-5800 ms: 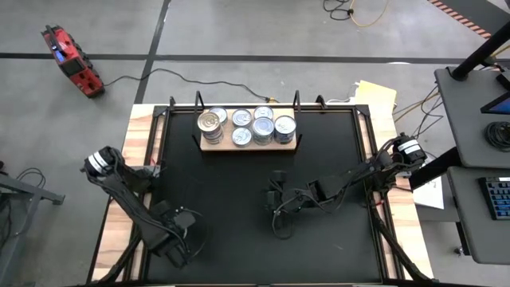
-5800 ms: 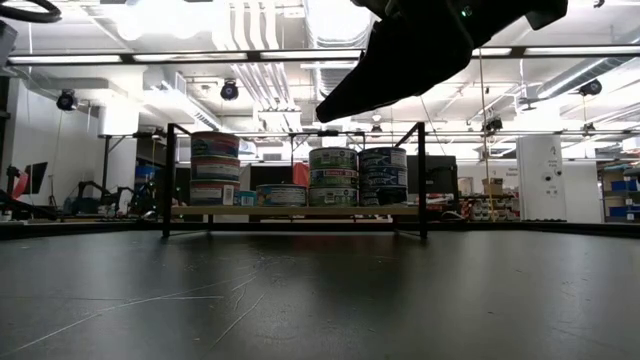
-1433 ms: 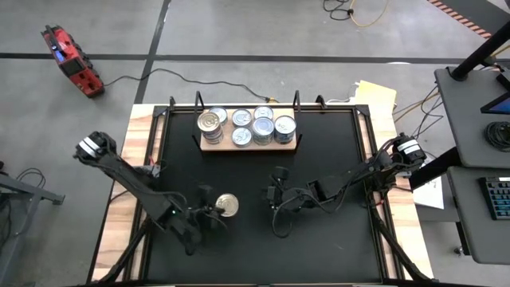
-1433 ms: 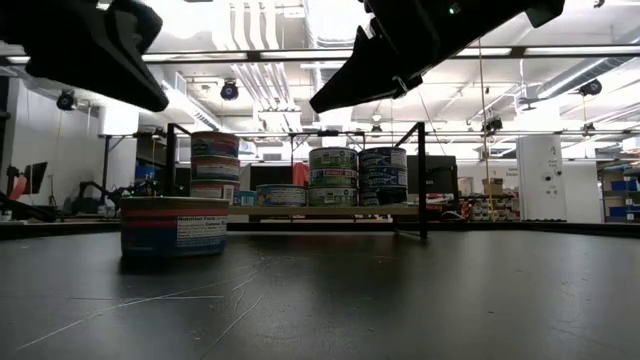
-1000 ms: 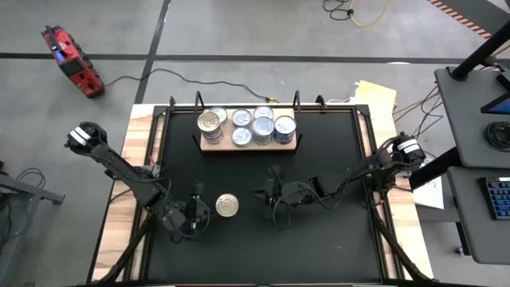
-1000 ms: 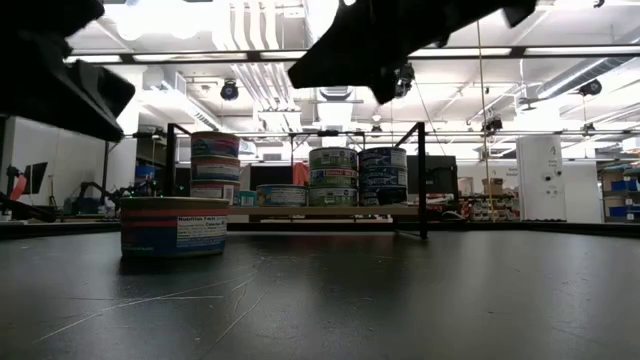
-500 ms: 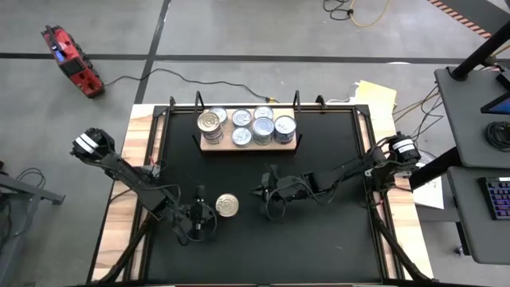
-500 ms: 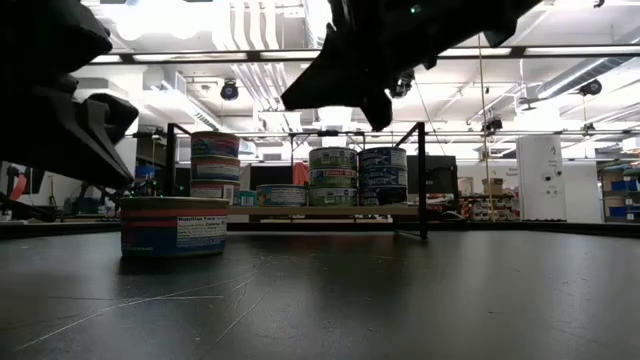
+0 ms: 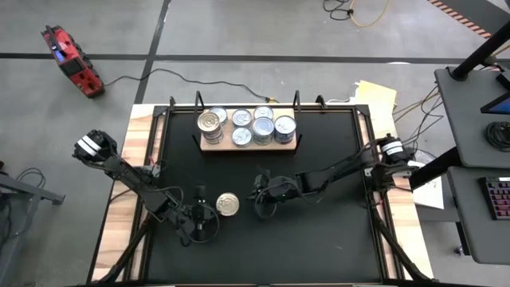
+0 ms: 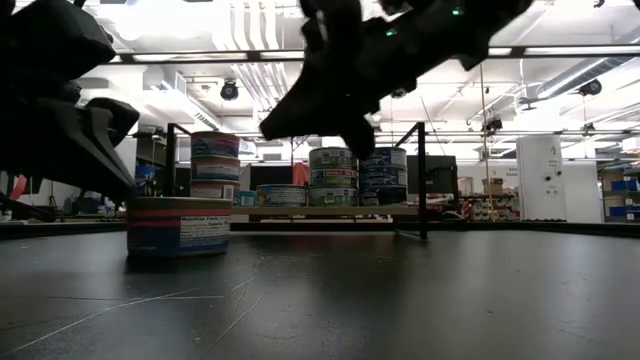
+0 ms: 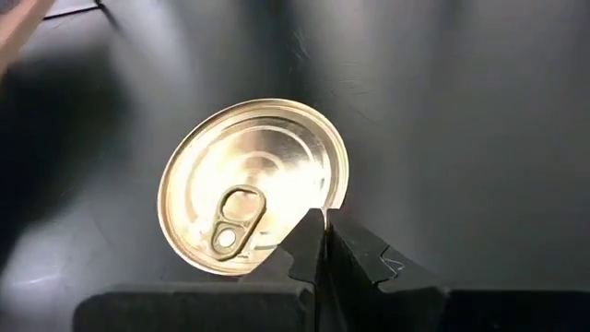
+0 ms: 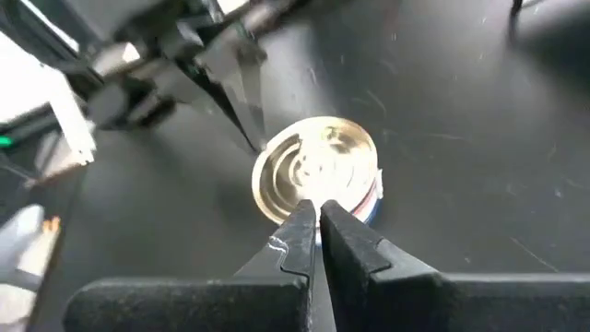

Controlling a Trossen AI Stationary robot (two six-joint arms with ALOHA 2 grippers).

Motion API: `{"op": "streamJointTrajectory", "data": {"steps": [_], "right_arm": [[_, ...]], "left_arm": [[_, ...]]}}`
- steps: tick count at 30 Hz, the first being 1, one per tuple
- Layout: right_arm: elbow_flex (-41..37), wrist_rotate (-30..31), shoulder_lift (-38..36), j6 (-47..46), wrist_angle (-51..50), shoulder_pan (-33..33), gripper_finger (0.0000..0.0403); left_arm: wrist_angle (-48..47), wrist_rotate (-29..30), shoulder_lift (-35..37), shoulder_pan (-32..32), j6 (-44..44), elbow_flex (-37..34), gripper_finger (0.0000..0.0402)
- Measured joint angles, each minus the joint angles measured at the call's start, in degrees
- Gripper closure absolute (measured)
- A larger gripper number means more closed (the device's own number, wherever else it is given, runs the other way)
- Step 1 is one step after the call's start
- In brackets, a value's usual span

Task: Stack canned seafood by type on shelf
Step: Stack the blue tuna can on top of the other blue tuna cans on the shelf

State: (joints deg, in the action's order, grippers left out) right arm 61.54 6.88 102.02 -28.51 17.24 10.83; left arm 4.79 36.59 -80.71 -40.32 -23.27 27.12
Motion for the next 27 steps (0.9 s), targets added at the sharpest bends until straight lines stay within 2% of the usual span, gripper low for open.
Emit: {"op": "streamJointTrajectory", "data": {"steps": [4,11,20,27], "right_arm": [[5.8,0.0,4.3,1.6,-4.8,0.0,0.039],[14.1,0.7,7.5,1.5,-14.4,-0.3,0.039],[15.9,0.6,10.2,-4.9,-17.4,-0.3,0.039],[15.6,-0.5,10.4,-5.0,-17.4,-0.3,0.039]], "left_arm": [[-0.6,3.2,0.3,0.0,0.7,1.3,0.0401],[-6.3,3.4,1.0,0.0,-1.0,3.0,0.0401],[-8.8,3.4,0.8,0.0,-5.7,1.9,0.0401],[-8.3,3.5,0.5,0.0,-7.7,1.4,0.0401]]}}
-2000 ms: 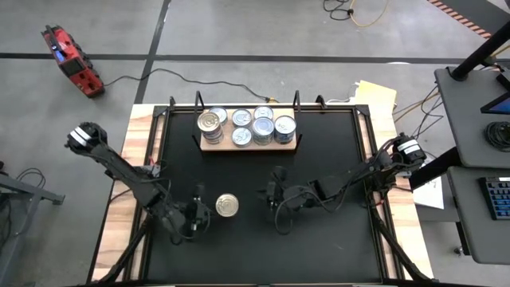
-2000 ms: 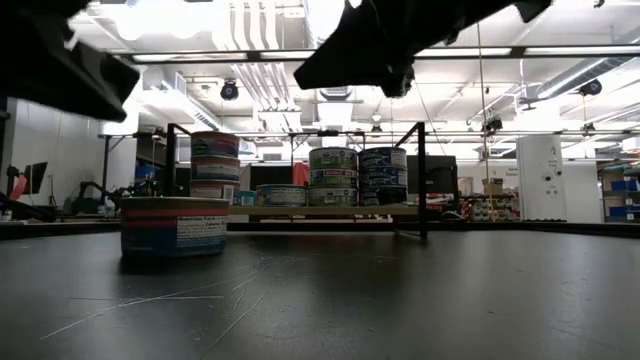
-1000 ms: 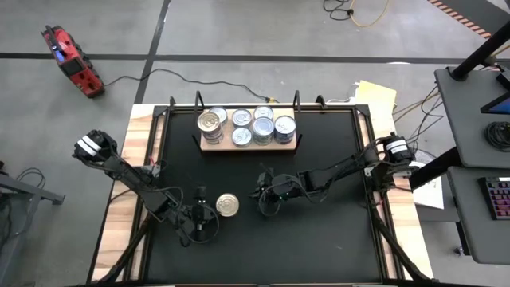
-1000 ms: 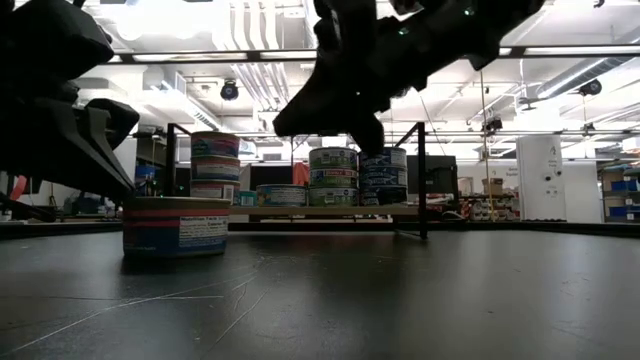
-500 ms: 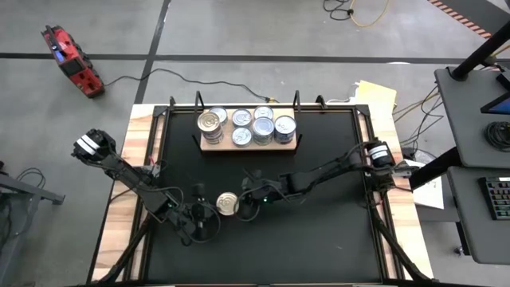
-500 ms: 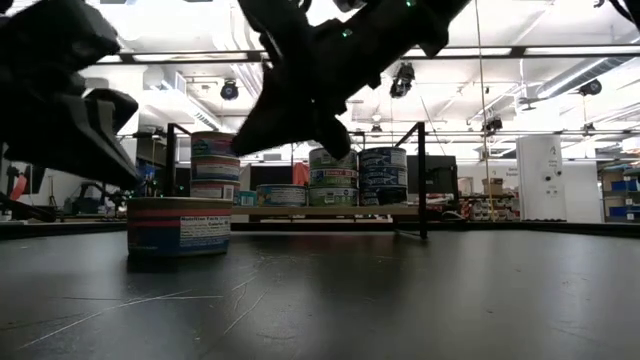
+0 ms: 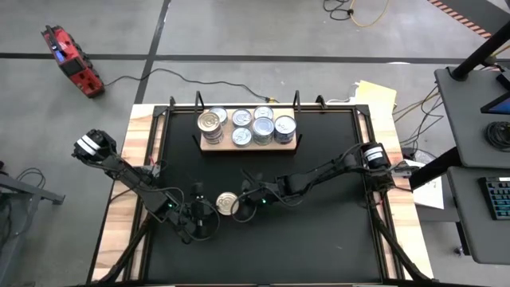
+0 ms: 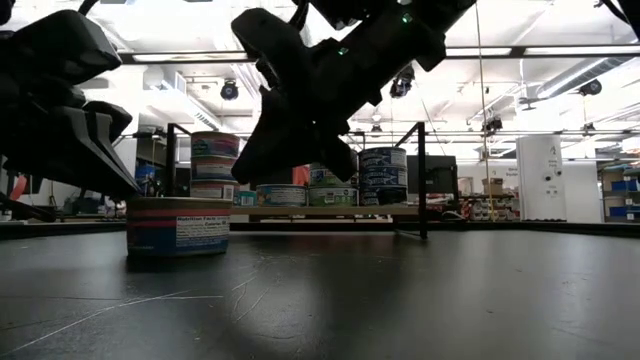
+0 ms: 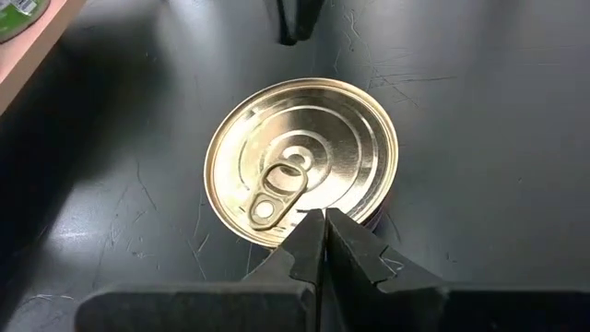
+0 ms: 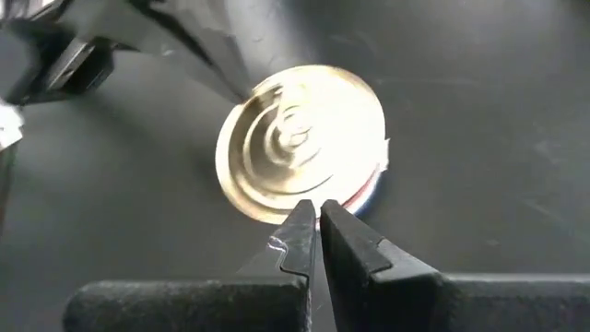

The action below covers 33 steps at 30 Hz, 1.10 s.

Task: Stack canned seafood by type on shelf
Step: Stack the blue tuna can on top of the other blue tuna cans on the shelf

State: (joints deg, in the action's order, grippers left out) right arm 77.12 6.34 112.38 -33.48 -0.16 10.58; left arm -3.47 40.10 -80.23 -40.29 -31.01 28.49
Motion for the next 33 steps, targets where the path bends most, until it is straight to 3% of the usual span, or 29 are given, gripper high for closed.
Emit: {"op": "streamJointTrajectory", "data": {"steps": [6,21,33], "right_arm": [[0.0,-3.8,0.0,0.3,0.2,0.0,0.0369],[-0.1,-1.8,0.3,-3.0,1.2,-0.2,0.0195],[0.1,-1.7,3.8,-4.2,7.0,-1.0,0.0148]], "left_arm": [[0.2,0.0,0.0,0.0,-0.7,-0.2,0.0401],[0.7,0.2,-0.2,-0.7,-3.2,-1.1,0.0401],[-0.1,-2.0,-0.5,-1.5,-4.5,-1.6,0.0401]]}}
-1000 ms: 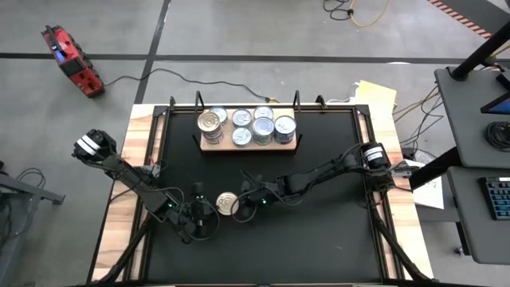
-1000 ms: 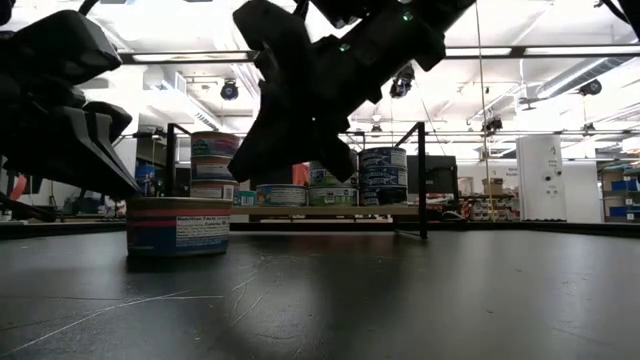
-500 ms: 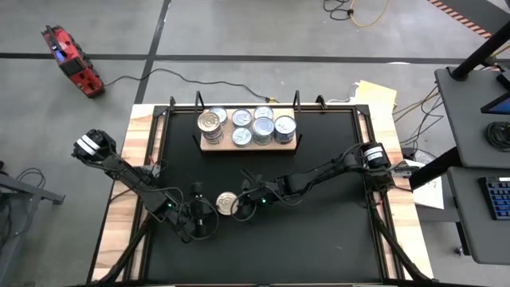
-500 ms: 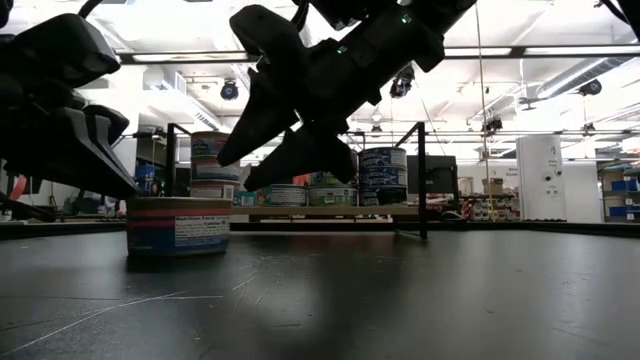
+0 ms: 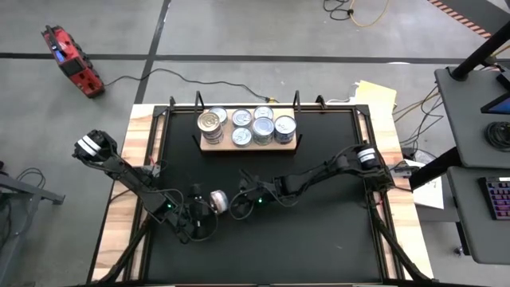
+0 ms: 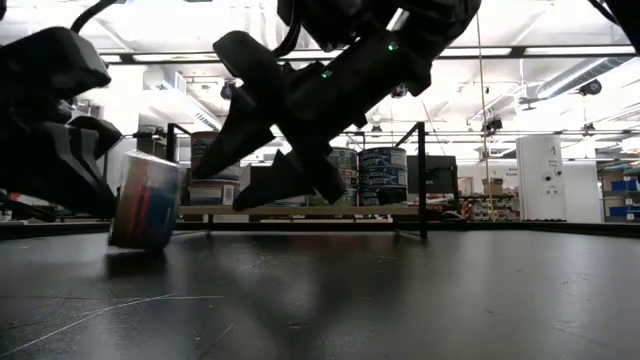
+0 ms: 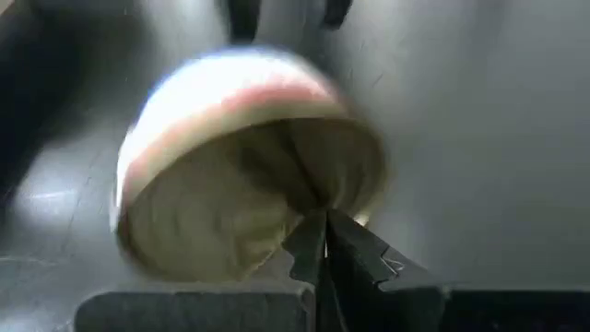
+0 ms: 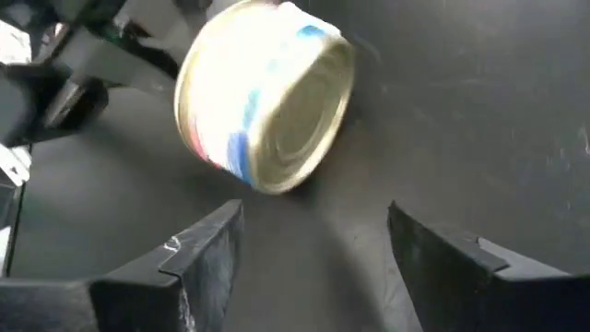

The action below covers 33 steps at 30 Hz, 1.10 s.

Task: Stack canned seafood by type on shelf
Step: Stack the blue tuna can on top of the other blue tuna cans on the shelf

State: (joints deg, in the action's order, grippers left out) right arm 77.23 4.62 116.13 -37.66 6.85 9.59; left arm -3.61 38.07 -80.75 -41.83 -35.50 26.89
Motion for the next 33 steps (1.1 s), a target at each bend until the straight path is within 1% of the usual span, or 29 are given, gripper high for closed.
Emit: {"op": "streamJointTrajectory", "data": {"steps": [7,11,13,15,16,22,25,27,33], "right_arm": [[0.0,0.1,0.2,3.5,4.3,0.0,0.0132],[0.0,0.3,0.2,9.9,6.9,0.6,0.0123],[0.0,3.4,0.2,14.9,7.4,1.1,0.0117],[0.0,7.9,0.2,17.3,7.2,1.8,0.011],[0.0,9.2,0.2,18.0,7.2,2.0,0.0106],[0.0,10.0,0.5,18.8,9.5,2.2,0.0088],[0.0,10.0,1.9,19.4,12.7,2.4,0.0085],[0.5,10.0,3.7,19.7,14.6,2.7,0.0085],[3.9,10.0,6.7,19.7,14.5,2.8,0.0096]], "left_arm": [[0.5,0.7,0.0,0.0,-0.4,-0.1,0.0401],[0.9,1.1,-0.2,0.0,-0.4,-0.1,0.0401],[1.0,1.3,-0.7,0.0,-0.4,-0.1,0.0401],[1.0,1.3,-1.4,0.0,-0.6,-0.1,0.0401],[1.2,1.3,-1.8,0.0,-0.6,-0.1,0.0401],[3.5,1.7,-5.4,0.0,-0.6,-0.1,0.0401],[4.9,1.8,-7.0,0.0,-0.6,-0.1,0.0401],[5.3,1.8,-7.6,0.0,-0.6,-0.1,0.0401],[8.1,2.1,-9.0,0.2,-0.2,0.0,0.0401]]}}
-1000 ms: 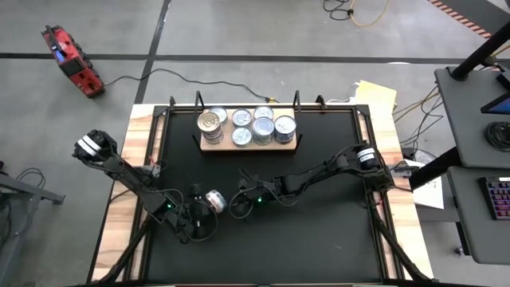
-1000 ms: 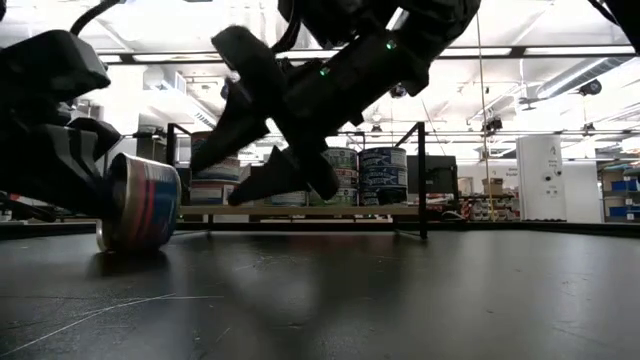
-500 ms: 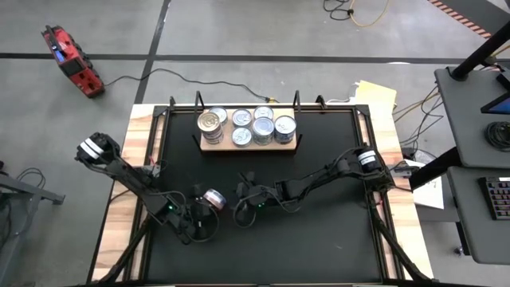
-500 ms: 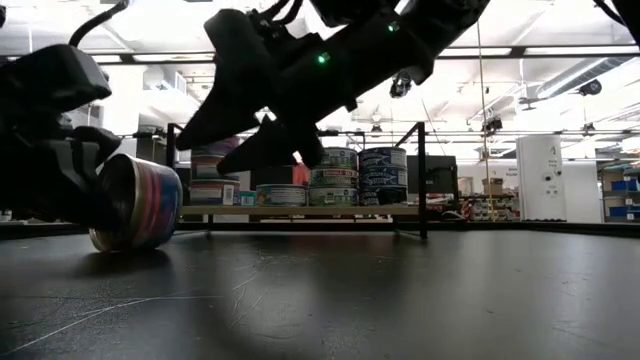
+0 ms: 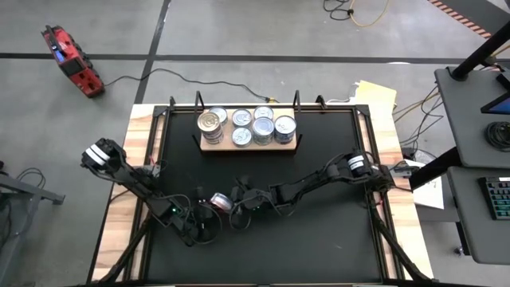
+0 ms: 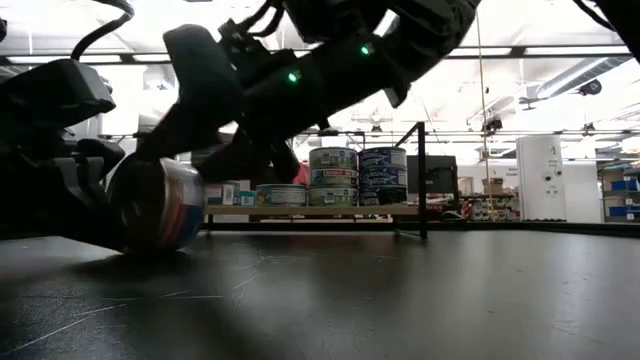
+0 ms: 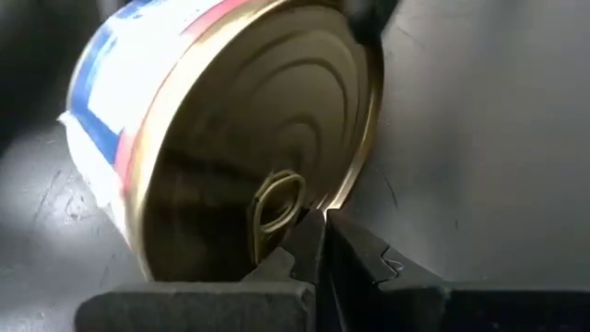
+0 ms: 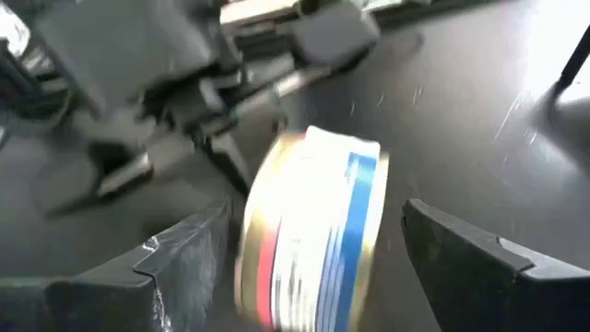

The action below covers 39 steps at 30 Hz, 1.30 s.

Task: Stack canned seafood by type on shelf
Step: Stack the blue tuna can on top of the other blue tuna cans on the shelf

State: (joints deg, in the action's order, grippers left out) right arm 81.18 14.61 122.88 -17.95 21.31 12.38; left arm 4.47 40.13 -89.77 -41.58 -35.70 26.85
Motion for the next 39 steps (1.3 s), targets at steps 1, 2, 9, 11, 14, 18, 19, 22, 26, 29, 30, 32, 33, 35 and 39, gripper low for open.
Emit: {"op": "streamJointTrajectory", "data": {"steps": [1,2,9,11,14,18,19,22,26,29,30,32,33,35,39], "right_arm": [[0.6,0.0,0.1,0.0,-0.2,0.0,0.0098],[1.2,0.1,0.4,0.1,-0.7,0.0,0.0099],[2.8,0.0,1.1,-0.5,-4.1,0.0,0.0112],[2.9,0.2,1.1,-0.7,-4.8,0.0,0.0119],[2.8,0.2,1.1,-0.7,-5.4,0.0,0.0133],[2.8,0.3,1.1,0.0,-5.9,0.0,0.0157],[2.8,0.3,1.1,0.0,-5.9,0.0,0.0164],[2.8,0.3,1.1,1.6,-6.1,0.0,0.0184],[2.8,0.1,1.1,2.2,-6.1,0.0,0.0207],[2.8,0.0,1.1,2.6,-6.1,0.0,0.0209],[2.8,0.0,1.1,2.8,-6.1,0.0,0.0209],[2.8,0.0,1.1,2.8,-6.1,0.0,0.0209],[2.8,0.0,1.1,2.9,-6.1,0.0,0.021],[2.8,0.0,1.0,3.1,-6.3,0.0,0.0209],[2.8,0.2,-0.6,3.2,-10.8,-0.3,0.0209]], "left_arm": [[0.5,0.3,-0.2,0.0,0.4,0.0,0.0401],[1.2,0.7,-0.5,0.1,0.8,0.0,0.0401],[4.7,2.4,-2.6,0.5,3.4,0.0,0.0401],[4.8,2.4,-2.9,0.5,3.4,0.0,0.0401],[5.0,2.4,-2.9,0.5,3.7,0.0,0.0401],[5.1,2.4,-2.7,0.6,4.3,0.0,0.0401],[5.1,2.4,-2.7,0.6,4.4,0.0,0.0401],[5.7,2.4,-2.7,0.7,5.0,0.0,0.0401],[5.7,2.4,-2.7,0.9,5.1,0.0,0.0401],[5.9,2.4,-2.7,0.8,5.1,0.0,0.0401],[5.9,2.4,-2.7,0.8,5.2,0.0,0.0401],[5.9,2.4,-2.6,0.8,5.2,0.0,0.0401],[5.9,2.4,-2.6,0.8,5.2,0.0,0.0401],[5.9,2.4,-2.6,0.8,5.2,0.0,0.0401],[5.6,2.4,-1.9,0.7,5.4,0.0,0.0401]]}}
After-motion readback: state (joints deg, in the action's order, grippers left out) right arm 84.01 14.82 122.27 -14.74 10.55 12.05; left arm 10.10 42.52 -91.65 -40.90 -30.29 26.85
